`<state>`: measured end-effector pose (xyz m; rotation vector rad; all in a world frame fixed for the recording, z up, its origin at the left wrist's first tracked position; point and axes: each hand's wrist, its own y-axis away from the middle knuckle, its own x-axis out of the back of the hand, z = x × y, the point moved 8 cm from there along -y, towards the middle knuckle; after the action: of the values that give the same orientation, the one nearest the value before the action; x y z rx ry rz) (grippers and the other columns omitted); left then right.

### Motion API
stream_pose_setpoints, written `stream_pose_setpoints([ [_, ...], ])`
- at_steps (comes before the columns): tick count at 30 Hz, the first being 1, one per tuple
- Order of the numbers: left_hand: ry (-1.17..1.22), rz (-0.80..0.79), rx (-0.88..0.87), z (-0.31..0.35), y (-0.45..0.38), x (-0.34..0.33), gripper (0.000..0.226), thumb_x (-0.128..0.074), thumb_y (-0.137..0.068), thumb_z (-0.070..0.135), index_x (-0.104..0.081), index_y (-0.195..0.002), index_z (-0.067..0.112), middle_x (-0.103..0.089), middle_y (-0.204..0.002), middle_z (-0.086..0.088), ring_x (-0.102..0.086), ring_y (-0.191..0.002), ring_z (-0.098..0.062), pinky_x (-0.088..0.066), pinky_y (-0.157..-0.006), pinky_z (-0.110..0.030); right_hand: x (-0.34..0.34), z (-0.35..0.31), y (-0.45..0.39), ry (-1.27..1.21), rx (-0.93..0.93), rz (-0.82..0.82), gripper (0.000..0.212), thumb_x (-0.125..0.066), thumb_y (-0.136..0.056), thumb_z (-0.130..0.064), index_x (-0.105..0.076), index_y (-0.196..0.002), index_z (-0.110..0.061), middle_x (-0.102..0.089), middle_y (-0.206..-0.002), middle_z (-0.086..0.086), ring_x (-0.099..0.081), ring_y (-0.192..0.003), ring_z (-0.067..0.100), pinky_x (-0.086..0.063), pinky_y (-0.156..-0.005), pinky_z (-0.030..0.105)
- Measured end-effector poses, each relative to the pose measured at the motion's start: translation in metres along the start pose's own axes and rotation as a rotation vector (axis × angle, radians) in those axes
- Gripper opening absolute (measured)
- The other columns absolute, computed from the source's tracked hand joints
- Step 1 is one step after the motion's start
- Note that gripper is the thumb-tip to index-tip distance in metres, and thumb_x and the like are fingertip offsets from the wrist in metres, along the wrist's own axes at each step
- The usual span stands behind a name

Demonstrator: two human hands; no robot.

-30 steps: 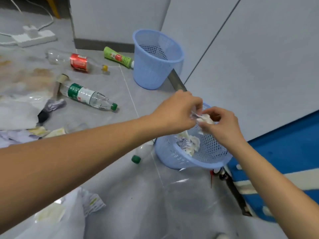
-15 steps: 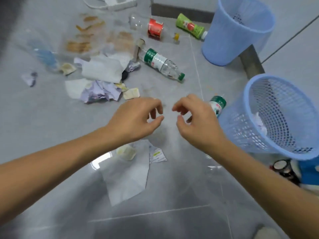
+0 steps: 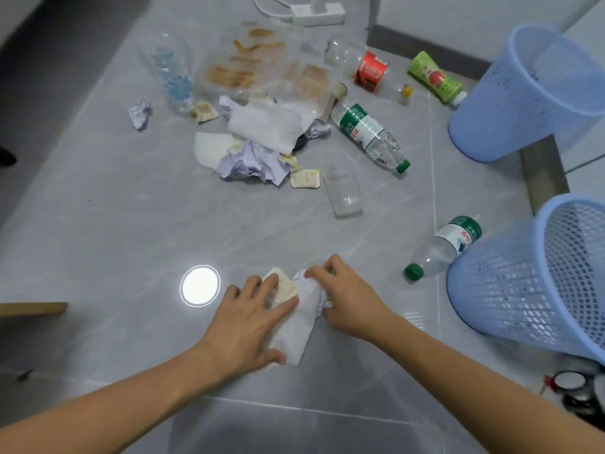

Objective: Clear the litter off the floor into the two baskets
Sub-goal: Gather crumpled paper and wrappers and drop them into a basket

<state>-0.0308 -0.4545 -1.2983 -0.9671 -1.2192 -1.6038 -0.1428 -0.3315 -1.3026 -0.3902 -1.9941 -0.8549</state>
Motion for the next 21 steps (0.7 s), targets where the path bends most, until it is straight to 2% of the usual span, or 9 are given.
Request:
stream_pose_setpoints([
  [2,0.010,0.049,-0.066,0.004,0.000,0.005,0.068,-0.067,-0.071,0.065,-0.055,-0.129,0.033,-0.053,-0.129,-0.011,-0.052,-0.102,-0.033,-0.048,-0.070,-0.040,-0.001,0.004,-0.002,-0.043,-0.013,-0.005,0.049,-0.065,-0.079,-0.015,-0.048,-0.121,-0.035,-0.041,-0.108,-0.003,-0.056,-0.084,0.027,-0.053,-0.069,0.040],
  [4,0.026,0.085,-0.100,0.007,0.000,0.008,0.046,-0.072,-0.075,0.041,-0.059,-0.117,0.027,-0.054,-0.117,-0.008,-0.050,-0.092,-0.030,-0.044,-0.060,-0.036,0.000,0.008,-0.002,-0.071,-0.030,-0.001,0.037,-0.063,-0.080,-0.014,-0.051,-0.110,-0.030,-0.047,-0.099,-0.002,-0.057,-0.082,0.029,-0.050,-0.071,0.041],
  [7,0.047,0.067,-0.107,0.003,0.000,0.003,0.047,-0.076,-0.059,0.013,-0.051,-0.098,0.023,-0.043,-0.104,-0.002,-0.043,-0.082,-0.023,-0.038,-0.044,-0.032,0.004,0.019,-0.003,-0.097,-0.056,0.025,0.017,-0.063,-0.082,-0.017,-0.053,-0.094,-0.023,-0.055,-0.089,0.001,-0.055,-0.081,0.027,-0.048,-0.072,0.041],
  [9,0.079,0.066,-0.091,-0.004,-0.003,0.005,0.049,-0.074,-0.057,0.009,-0.044,-0.092,0.026,-0.036,-0.099,0.004,-0.035,-0.078,-0.016,-0.028,-0.041,-0.028,0.014,0.029,0.000,-0.134,-0.084,0.059,0.012,-0.063,-0.082,-0.016,-0.052,-0.084,-0.019,-0.058,-0.080,0.001,-0.054,-0.075,0.025,-0.046,-0.068,0.040],
  [12,0.174,0.193,-0.062,-0.014,-0.017,0.037,0.037,-0.071,-0.069,0.008,-0.048,-0.092,0.027,-0.041,-0.095,0.007,-0.034,-0.073,-0.011,-0.019,-0.044,-0.018,0.049,0.045,0.013,-0.240,-0.149,0.177,0.014,-0.063,-0.083,-0.012,-0.051,-0.079,-0.020,-0.058,-0.073,-0.002,-0.054,-0.070,0.021,-0.046,-0.064,0.040],
  [13,0.215,0.240,-0.061,-0.013,-0.024,0.055,0.035,-0.070,-0.072,0.006,-0.051,-0.093,0.027,-0.044,-0.096,0.008,-0.039,-0.072,-0.011,-0.023,-0.044,-0.017,0.068,0.049,0.020,-0.278,-0.167,0.241,0.015,-0.063,-0.083,-0.012,-0.052,-0.079,-0.021,-0.057,-0.072,-0.003,-0.055,-0.069,0.020,-0.047,-0.063,0.041],
  [16,0.338,0.324,-0.142,0.022,-0.058,0.122,0.032,-0.066,-0.076,0.002,-0.054,-0.093,0.026,-0.048,-0.099,0.008,-0.047,-0.068,-0.016,-0.043,-0.047,-0.031,0.141,0.060,0.050,-0.356,-0.180,0.504,0.015,-0.064,-0.081,-0.010,-0.054,-0.079,-0.020,-0.055,-0.068,-0.002,-0.053,-0.066,0.020,-0.046,-0.060,0.043],
  [18,0.405,0.401,-0.269,0.066,-0.085,0.170,0.029,-0.065,-0.077,0.001,-0.058,-0.095,0.023,-0.051,-0.099,0.006,-0.049,-0.069,-0.018,-0.047,-0.052,-0.036,0.193,0.076,0.079,-0.394,-0.196,0.665,0.015,-0.066,-0.082,-0.007,-0.056,-0.078,-0.019,-0.056,-0.066,-0.001,-0.055,-0.065,0.023,-0.049,-0.058,0.044],
  [21,0.515,0.471,-0.468,0.142,-0.125,0.225,0.022,-0.062,-0.083,0.002,-0.061,-0.098,0.019,-0.052,-0.099,0.001,-0.050,-0.074,-0.022,-0.048,-0.060,-0.042,0.252,0.121,0.134,-0.377,-0.300,0.839,0.013,-0.069,-0.086,-0.015,-0.059,-0.079,-0.021,-0.060,-0.068,0.000,-0.059,-0.068,0.026,-0.054,-0.059,0.050],
])
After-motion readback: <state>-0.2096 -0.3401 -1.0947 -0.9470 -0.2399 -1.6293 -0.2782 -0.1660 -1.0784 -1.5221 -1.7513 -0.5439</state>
